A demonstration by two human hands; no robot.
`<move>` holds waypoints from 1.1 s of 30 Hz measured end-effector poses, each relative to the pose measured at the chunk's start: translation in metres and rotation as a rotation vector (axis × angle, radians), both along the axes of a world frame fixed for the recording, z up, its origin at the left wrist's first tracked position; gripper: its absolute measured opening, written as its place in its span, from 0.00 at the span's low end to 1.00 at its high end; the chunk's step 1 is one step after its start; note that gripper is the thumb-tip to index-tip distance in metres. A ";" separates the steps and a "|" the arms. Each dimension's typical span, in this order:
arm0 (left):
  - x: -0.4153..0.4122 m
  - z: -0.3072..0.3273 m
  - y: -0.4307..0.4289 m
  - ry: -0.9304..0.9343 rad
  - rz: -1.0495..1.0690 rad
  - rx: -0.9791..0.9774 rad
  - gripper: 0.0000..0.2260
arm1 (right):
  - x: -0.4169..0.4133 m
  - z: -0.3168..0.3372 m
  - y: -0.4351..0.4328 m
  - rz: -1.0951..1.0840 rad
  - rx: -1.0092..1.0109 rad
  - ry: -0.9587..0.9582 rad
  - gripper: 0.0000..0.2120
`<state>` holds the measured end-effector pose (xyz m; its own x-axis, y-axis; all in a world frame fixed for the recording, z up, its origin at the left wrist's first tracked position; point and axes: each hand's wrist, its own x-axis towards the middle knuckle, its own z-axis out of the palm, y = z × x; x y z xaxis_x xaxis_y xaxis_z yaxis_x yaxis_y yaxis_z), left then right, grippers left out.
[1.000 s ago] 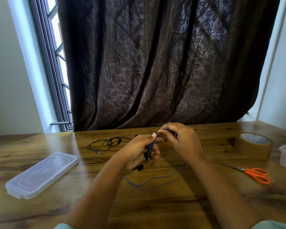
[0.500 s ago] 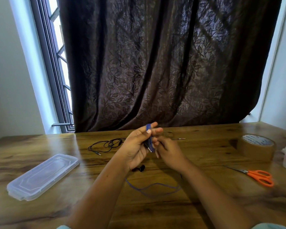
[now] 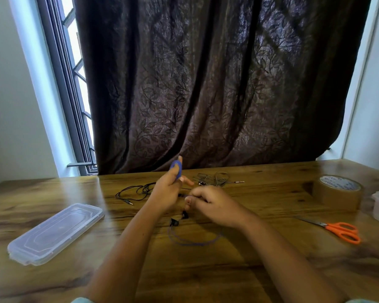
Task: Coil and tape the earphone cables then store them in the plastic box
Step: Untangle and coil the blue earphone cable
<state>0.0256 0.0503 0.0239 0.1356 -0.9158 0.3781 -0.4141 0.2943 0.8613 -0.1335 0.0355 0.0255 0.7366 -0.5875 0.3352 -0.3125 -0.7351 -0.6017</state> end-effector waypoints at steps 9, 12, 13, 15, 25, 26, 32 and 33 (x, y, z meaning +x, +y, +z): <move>-0.034 0.009 0.021 0.279 -0.340 0.349 0.15 | -0.028 0.005 -0.027 -0.229 -0.125 -0.419 0.08; -0.039 0.012 0.026 0.376 -0.414 0.345 0.16 | -0.028 0.003 -0.029 -0.230 -0.096 -0.509 0.07; -0.039 0.014 0.027 0.397 -0.437 0.338 0.16 | -0.027 0.002 -0.031 -0.248 -0.108 -0.522 0.08; -0.038 0.016 0.029 0.466 -0.466 0.319 0.17 | -0.028 0.000 -0.034 -0.274 -0.116 -0.533 0.09; -0.035 0.021 0.023 0.914 -0.383 0.020 0.15 | 0.002 -0.025 -0.027 -0.168 0.084 -0.345 0.16; -0.033 0.020 0.022 0.902 -0.334 -0.005 0.16 | 0.005 -0.027 -0.024 -0.148 0.094 -0.298 0.15; -0.018 0.011 0.013 0.690 -0.040 -0.097 0.16 | 0.013 -0.025 -0.005 -0.053 0.013 0.023 0.10; -0.016 0.009 0.011 0.651 -0.008 -0.096 0.16 | 0.013 -0.023 -0.003 -0.040 -0.008 0.058 0.11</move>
<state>0.0099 0.0617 0.0331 0.3580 -0.8839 0.3011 0.1852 0.3832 0.9049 -0.1207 0.0328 0.0028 0.7310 -0.6140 0.2979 -0.3755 -0.7264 -0.5757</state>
